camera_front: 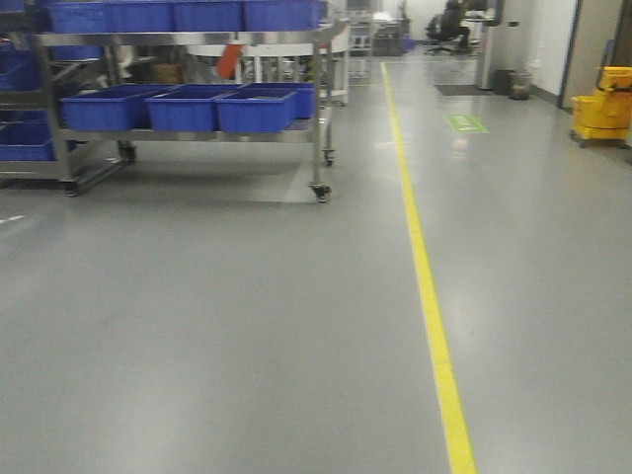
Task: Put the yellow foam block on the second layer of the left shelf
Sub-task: 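Drive the base away from the table, turning toward the aisle, then drive along the aisle and turn toward the shelf of blue bins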
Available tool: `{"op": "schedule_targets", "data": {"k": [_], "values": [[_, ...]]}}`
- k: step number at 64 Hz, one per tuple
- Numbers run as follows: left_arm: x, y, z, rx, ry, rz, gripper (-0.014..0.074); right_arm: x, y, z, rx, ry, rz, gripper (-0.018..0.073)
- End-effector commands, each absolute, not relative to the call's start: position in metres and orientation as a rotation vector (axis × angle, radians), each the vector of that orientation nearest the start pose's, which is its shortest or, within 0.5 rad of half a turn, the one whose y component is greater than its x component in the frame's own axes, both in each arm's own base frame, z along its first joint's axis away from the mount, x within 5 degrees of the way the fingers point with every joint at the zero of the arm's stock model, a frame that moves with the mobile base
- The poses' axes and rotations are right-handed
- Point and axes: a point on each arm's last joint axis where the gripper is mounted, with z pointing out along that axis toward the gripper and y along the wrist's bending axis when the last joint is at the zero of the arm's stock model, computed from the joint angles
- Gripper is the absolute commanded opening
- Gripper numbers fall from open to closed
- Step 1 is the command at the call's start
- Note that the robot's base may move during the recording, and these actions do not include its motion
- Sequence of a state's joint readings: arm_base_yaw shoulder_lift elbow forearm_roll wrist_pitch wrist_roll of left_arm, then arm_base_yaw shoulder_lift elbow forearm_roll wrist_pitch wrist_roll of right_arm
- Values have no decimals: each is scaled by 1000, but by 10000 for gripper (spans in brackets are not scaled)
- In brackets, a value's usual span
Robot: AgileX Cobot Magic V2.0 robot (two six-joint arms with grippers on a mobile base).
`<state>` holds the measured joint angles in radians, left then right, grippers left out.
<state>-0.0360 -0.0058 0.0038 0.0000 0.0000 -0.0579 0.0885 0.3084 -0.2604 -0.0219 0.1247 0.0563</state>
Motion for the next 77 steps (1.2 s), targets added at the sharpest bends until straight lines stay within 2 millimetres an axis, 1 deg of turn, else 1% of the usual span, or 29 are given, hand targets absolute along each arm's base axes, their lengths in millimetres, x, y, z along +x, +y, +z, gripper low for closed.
{"op": "schedule_targets", "data": {"k": [1,77], "values": [[55,-2,212,-18,1407,-89,124,83,7,288,-49,1543,82,482],[55,-2,212,-18,1407,-89,124,83,7,288,-49,1543,82,482]]}}
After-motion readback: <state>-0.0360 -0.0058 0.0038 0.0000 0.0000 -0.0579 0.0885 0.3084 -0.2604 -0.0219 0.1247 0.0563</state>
